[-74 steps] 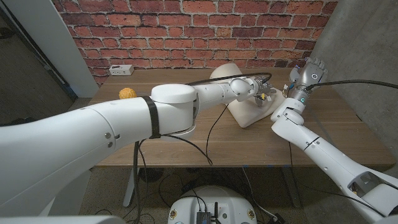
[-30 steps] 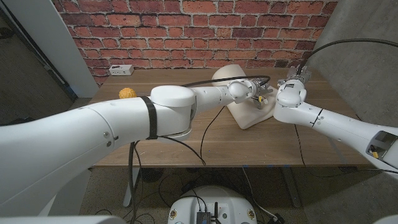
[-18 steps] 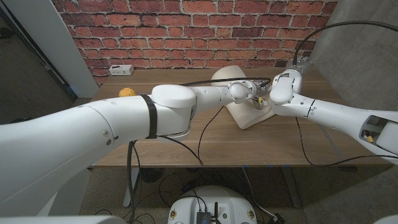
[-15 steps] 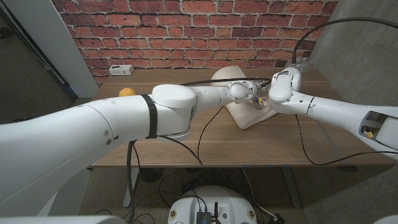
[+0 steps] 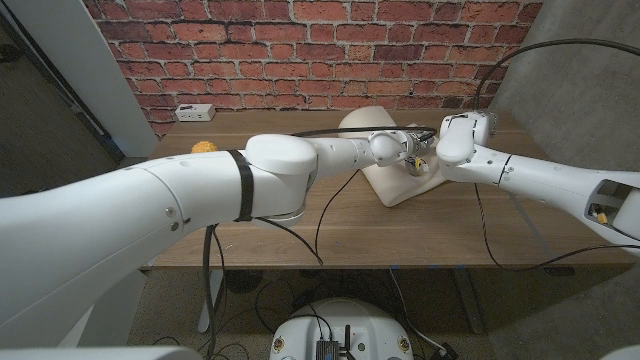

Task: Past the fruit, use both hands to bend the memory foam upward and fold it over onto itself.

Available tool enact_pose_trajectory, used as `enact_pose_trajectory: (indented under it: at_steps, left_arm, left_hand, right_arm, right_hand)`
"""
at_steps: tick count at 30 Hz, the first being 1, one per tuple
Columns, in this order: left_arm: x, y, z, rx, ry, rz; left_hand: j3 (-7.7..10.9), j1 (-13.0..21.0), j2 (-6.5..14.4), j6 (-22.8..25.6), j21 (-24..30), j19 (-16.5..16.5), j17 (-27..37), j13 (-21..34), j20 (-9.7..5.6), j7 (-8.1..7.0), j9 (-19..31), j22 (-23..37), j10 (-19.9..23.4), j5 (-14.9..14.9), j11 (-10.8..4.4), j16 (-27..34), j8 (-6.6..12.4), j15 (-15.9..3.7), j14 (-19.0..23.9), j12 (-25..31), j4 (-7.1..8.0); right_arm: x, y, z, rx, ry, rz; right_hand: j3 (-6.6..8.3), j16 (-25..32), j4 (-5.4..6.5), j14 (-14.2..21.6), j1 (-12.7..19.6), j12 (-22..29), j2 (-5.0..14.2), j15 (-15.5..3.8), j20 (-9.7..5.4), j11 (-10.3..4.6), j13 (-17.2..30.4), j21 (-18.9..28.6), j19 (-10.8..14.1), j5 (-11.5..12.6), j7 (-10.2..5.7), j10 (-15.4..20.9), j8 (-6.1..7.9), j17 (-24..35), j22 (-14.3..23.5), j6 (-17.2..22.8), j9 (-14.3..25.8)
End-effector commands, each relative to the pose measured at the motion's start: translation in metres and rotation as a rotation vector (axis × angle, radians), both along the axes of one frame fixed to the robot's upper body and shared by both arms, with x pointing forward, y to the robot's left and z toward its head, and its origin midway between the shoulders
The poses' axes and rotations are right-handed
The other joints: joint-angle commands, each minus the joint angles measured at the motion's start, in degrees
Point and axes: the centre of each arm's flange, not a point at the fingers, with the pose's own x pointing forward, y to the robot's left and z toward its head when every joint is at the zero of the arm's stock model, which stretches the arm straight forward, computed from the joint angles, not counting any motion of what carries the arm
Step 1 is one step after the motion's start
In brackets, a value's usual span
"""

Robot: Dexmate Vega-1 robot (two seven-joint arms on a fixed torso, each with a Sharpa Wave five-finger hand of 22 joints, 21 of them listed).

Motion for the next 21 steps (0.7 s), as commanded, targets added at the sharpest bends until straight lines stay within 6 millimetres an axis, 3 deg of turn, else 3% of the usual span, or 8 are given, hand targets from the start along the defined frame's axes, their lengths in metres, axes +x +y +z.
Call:
enact_pose_trajectory:
  at_steps: [1, 4, 10, 15, 21]
  left_arm:
    - [0.000, 0.000, 0.000, 0.012, -0.008, 0.003]
    - [0.000, -0.001, -0.001, 0.014, -0.008, 0.002]
    - [-0.001, -0.002, 0.000, 0.013, -0.009, 0.001]
    - [-0.001, -0.002, 0.001, 0.016, -0.011, 0.000]
    - [-0.001, -0.002, 0.001, 0.017, -0.013, 0.001]
  left_hand:
    - [-1.65, 0.7, 0.3, -29.4, 0.0, -22.8, 0.3, 0.2, 0.33, 0.28, 0.2, 0.1, -24.5, 0.2, 0.52, 0.6, 0.44, 0.31, -19.9, 0.4, -1.59]
    - [-1.68, 0.7, 0.4, -29.4, 0.0, -22.7, 0.3, 0.2, 0.32, 0.32, 0.2, 0.2, -24.5, 0.2, 0.52, 0.6, 0.45, 0.31, -19.9, 0.5, -1.59]
    - [-1.81, 0.9, 0.6, -29.3, 0.0, -22.4, 0.3, 0.2, 0.32, 0.29, 0.2, 0.2, -24.4, 0.3, 0.55, 0.7, 0.46, 0.29, -19.7, 0.5, -1.60]
    - [-1.92, 1.1, 0.8, -29.3, 0.0, -22.0, 0.2, 0.2, 0.32, 0.41, 0.1, 0.2, -24.3, 0.4, 0.57, 0.7, 0.48, 0.25, -19.7, 0.6, -1.63]
    - [-2.07, 1.3, 0.9, -29.2, 0.0, -21.7, 0.2, 0.2, 0.32, 0.27, 0.1, 0.2, -24.1, 0.5, 0.57, 0.7, 0.49, 0.26, -19.7, 0.6, -1.62]
  right_arm:
    - [0.005, 0.001, -0.001, 0.062, 0.217, 0.021]
    - [0.007, 0.000, -0.001, 0.088, 0.266, 0.027]
    - [0.013, -0.001, -0.003, 0.106, 0.335, 0.019]
    - [0.020, -0.002, -0.008, 0.115, 0.364, 0.021]
    - [0.028, -0.005, -0.014, 0.138, 0.361, 0.030]
  right_hand:
    - [-2.28, -3.3, 0.15, -7.4, 0.9, -2.1, -1.95, -0.52, 1.94, -0.43, 1.3, -2.4, -4.7, 0.6, 0.73, -8.5, -3.61, 1.4, 0.3, -6.4, 0.6]
    - [-3.46, -5.1, 0.41, -11.1, 0.9, -3.6, -2.76, 1.00, 2.84, 0.39, 1.6, -3.1, -7.2, 0.8, 1.63, -12.5, -4.82, 1.7, 0.2, -10.2, 0.7]
    - [-4.90, -6.7, 0.63, -14.9, 1.3, -5.7, -3.54, 2.79, 3.26, 1.06, 1.8, -3.6, -10.0, 1.3, 2.72, -17.3, -5.47, 1.9, 0.2, -16.1, 0.7]
    - [-5.36, -7.0, 0.70, -15.8, 1.4, -6.4, -3.76, 3.20, 3.22, 1.84, 1.9, -3.6, -10.7, 1.5, 3.12, -18.5, -5.41, 2.0, 0.2, -17.5, 0.6]
    - [-6.25, -7.0, 1.48, -16.2, 0.3, -6.6, -3.81, 4.00, 4.38, 2.58, 1.9, -3.6, -11.5, 1.6, 4.27, -19.0, -5.33, 2.2, 0.2, -19.0, 0.6]
